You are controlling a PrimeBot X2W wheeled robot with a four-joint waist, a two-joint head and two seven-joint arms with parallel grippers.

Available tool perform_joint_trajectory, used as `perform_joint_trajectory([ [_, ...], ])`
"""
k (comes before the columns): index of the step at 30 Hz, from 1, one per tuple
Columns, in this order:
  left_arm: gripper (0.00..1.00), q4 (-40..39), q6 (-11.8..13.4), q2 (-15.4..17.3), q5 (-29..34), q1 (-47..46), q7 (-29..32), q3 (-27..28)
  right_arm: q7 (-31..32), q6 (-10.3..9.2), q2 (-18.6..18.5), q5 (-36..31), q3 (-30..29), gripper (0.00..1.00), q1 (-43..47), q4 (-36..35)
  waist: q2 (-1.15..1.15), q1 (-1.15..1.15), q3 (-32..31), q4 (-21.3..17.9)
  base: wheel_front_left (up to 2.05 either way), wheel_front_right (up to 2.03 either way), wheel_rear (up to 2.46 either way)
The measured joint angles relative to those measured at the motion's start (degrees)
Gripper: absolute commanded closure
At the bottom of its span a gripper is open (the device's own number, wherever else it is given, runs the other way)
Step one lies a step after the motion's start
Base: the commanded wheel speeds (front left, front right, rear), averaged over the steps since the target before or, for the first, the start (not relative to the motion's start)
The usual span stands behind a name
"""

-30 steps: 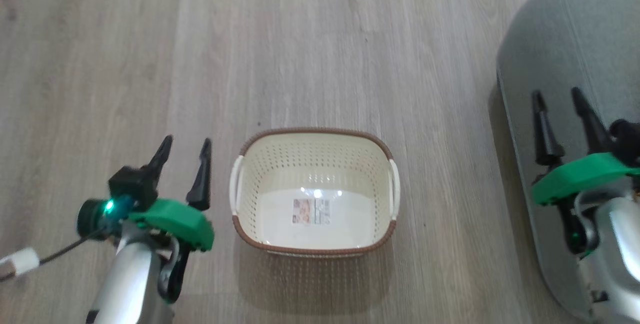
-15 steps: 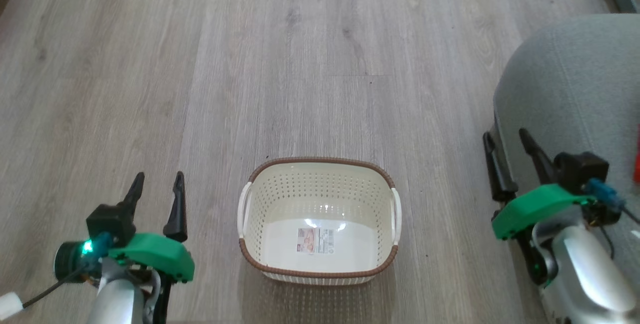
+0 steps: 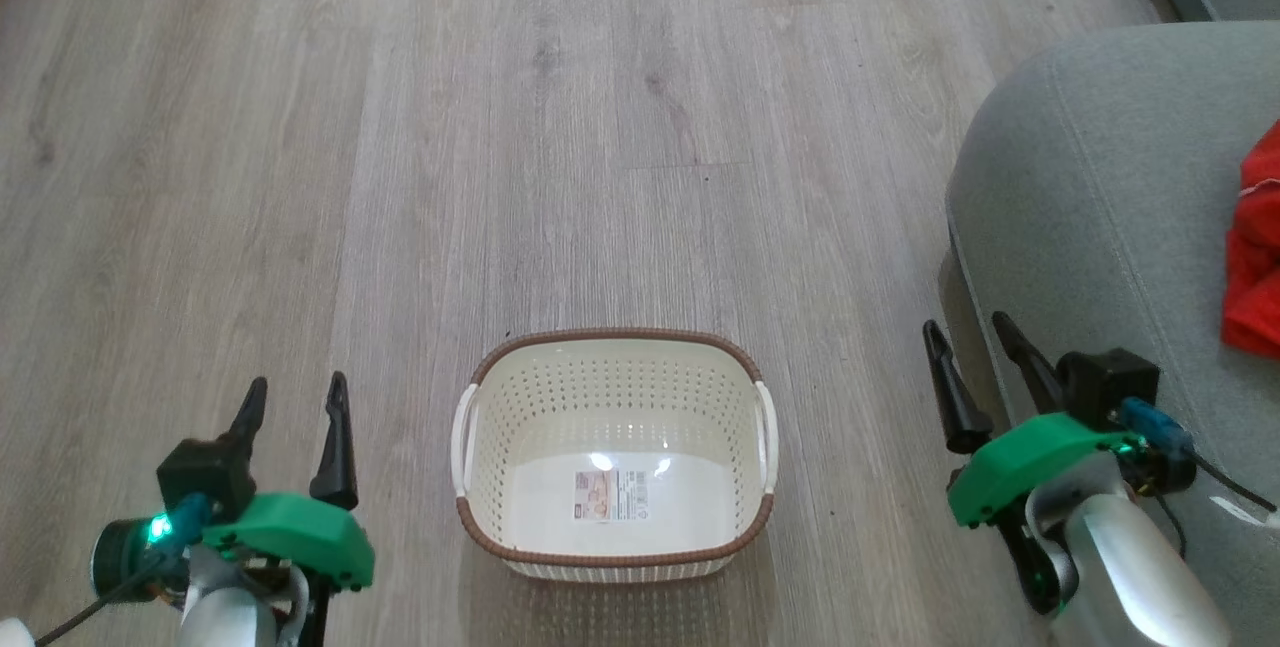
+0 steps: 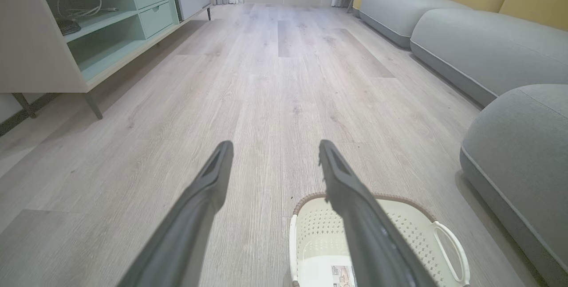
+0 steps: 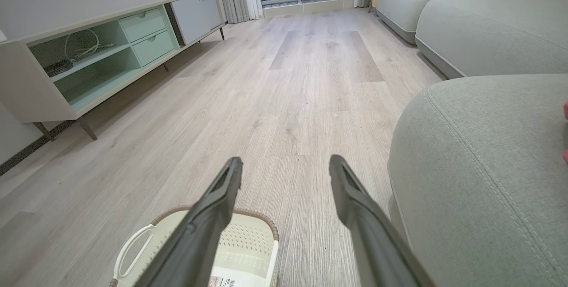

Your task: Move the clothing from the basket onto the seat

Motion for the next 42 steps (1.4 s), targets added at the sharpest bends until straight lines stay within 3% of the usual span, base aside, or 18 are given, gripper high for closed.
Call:
perform_joint_trajectory([
  [14, 0.0, -1.79, 1.0, -0.19, 0.89, 2.64, 0.0, 0.1, 0.0, 0.01, 0.37, -0.98, 0.85, 0.0, -0.02, 2.05, 0.0, 0.0, -0.5, -0.35, 0.0, 0.0, 0.0],
  [27, 0.0, -3.72, 0.45, -0.21, 0.56, 2.64, 0.0, 0.08, 0.0, 0.01, 0.41, -0.81, 1.03, 0.0, -0.1, 3.15, 0.0, 0.0, -0.51, -0.09, 0.0, 0.0, 0.0],
  [28, 1.0, -4.31, 0.05, -0.21, 0.03, 2.63, 0.0, 0.11, 0.0, 0.01, 0.54, 0.15, 0.96, 1.0, -0.19, 4.6, 0.0, 0.0, -0.54, 0.02, 0.0, 0.0, 0.0],
  [34, 1.0, -0.63, -0.03, -0.56, -1.45, 5.02, 0.93, -0.02, 0.83, 0.01, 0.87, 1.91, 1.01, 1.0, 3.98, 8.03, 0.0, 0.0, -0.57, 0.06, 0.0, 0.0, 0.0],
  [42, 1.0, -0.78, -0.1, -0.56, -7.65, 4.9, 2.13, 0.01, 1.96, 0.01, 1.12, 7.11, 0.04, 1.0, 3.97, 6.24, 0.0, 0.01, -0.55, 0.12, 0.0, 0.0, 0.0],
])
